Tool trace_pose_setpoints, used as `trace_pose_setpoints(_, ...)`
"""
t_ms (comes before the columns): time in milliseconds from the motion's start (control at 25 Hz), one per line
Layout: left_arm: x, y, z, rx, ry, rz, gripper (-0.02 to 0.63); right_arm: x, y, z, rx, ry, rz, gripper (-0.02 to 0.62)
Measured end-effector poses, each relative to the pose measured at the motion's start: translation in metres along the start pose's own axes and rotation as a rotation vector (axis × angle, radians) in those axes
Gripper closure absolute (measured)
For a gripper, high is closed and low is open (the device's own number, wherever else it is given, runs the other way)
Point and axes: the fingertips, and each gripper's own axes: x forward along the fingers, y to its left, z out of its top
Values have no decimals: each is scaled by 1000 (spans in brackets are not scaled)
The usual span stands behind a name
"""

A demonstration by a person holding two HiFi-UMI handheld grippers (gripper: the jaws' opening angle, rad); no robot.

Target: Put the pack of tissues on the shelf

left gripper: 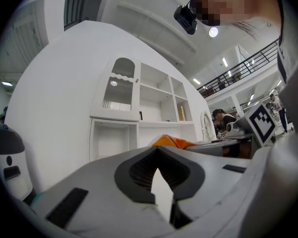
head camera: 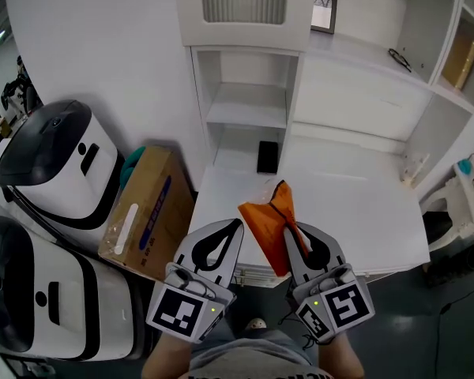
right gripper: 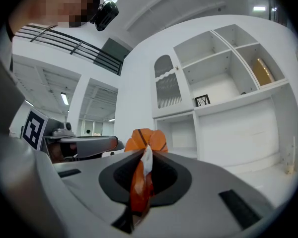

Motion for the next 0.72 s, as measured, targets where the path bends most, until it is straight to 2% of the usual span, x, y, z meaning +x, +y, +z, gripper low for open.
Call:
trace_pose_setpoints(200,13,16,0,-9,-11,-25,566,18,-3,2,-5,10,-21,568)
trace_pose_setpoints(400,20,37,-11,-52,63,-63,566,43,-2,4,-8,15,-48,568)
trace_pose_setpoints(600,26,69,-5,-36,0,-83,566,69,6,3,-12,28,-72,568)
trace_pose_setpoints(720,27,81,-14,-64,58,-115,566,83,10,2,-15,35,-94,566)
